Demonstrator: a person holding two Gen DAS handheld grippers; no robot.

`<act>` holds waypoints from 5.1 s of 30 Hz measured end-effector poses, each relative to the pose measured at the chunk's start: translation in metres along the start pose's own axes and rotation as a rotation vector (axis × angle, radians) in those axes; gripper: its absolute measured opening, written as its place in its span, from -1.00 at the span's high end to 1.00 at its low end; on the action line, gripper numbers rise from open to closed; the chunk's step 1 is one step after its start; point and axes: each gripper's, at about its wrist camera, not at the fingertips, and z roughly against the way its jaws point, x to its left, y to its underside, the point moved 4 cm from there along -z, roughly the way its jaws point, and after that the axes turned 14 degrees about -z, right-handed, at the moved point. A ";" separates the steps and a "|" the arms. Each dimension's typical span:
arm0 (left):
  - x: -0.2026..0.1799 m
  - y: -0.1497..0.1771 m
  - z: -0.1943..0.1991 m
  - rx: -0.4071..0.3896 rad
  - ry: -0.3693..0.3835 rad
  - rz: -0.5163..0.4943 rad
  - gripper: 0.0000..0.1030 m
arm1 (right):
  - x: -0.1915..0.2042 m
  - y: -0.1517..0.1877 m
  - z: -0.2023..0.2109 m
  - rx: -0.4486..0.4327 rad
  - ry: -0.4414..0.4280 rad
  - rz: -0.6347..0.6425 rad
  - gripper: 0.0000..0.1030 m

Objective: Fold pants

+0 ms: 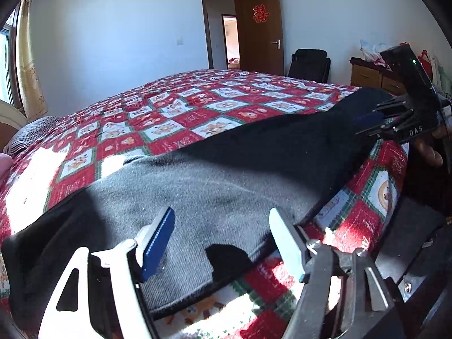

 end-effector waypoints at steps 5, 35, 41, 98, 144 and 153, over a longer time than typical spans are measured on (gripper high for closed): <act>-0.010 0.005 -0.022 0.088 0.011 -0.006 -0.41 | 0.033 0.002 -0.027 0.040 -0.021 0.061 -0.05; 0.040 0.023 -0.001 0.126 -0.161 0.110 -0.86 | -0.060 0.023 0.009 0.036 0.082 -0.124 -0.06; 0.066 0.037 0.006 0.131 -0.213 0.182 -0.86 | -0.123 0.004 0.078 -0.143 0.109 -0.270 -0.06; 0.126 0.086 0.018 0.161 -0.323 0.399 -1.00 | -0.180 -0.032 0.143 -0.352 -0.123 -0.562 0.76; -0.084 -0.125 -0.115 0.139 0.394 0.229 0.08 | -0.157 -0.016 0.042 -0.225 -0.170 -0.556 0.06; -0.080 -0.127 -0.100 0.080 0.408 0.244 0.80 | -0.169 -0.012 0.046 -0.286 -0.143 -0.606 -0.05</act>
